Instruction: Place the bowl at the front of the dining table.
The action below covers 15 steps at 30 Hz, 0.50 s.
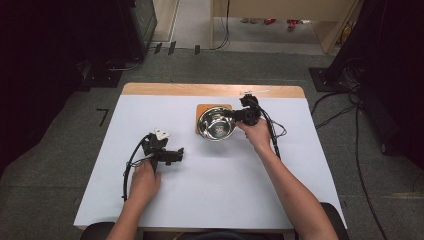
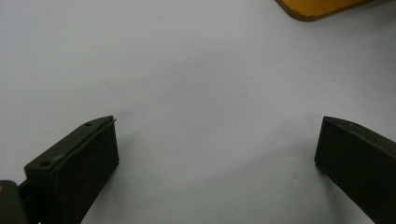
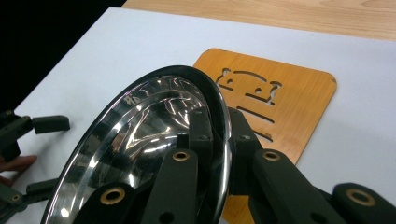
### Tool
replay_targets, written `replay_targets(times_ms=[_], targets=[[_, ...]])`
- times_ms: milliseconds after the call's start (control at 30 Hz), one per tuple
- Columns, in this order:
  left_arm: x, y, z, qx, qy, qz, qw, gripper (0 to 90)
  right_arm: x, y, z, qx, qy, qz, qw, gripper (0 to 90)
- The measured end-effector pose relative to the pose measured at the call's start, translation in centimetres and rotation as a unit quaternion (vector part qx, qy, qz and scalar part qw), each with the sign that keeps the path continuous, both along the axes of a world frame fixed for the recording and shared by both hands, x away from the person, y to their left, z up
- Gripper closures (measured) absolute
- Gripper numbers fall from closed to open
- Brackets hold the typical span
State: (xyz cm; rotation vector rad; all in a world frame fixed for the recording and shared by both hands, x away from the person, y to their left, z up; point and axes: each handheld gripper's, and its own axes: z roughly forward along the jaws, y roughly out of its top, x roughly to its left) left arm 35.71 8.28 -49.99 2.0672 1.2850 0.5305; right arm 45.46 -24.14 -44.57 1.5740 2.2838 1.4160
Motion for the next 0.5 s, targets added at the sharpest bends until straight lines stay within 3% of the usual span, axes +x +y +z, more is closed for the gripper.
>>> replay_targets(times_ms=[500], targets=[[0.01,-0.01,0.0,0.0,0.0,0.001,1.0,0.0,0.95,-0.71,-0.85,0.016,-0.004,-0.027,0.9995,84.5]])
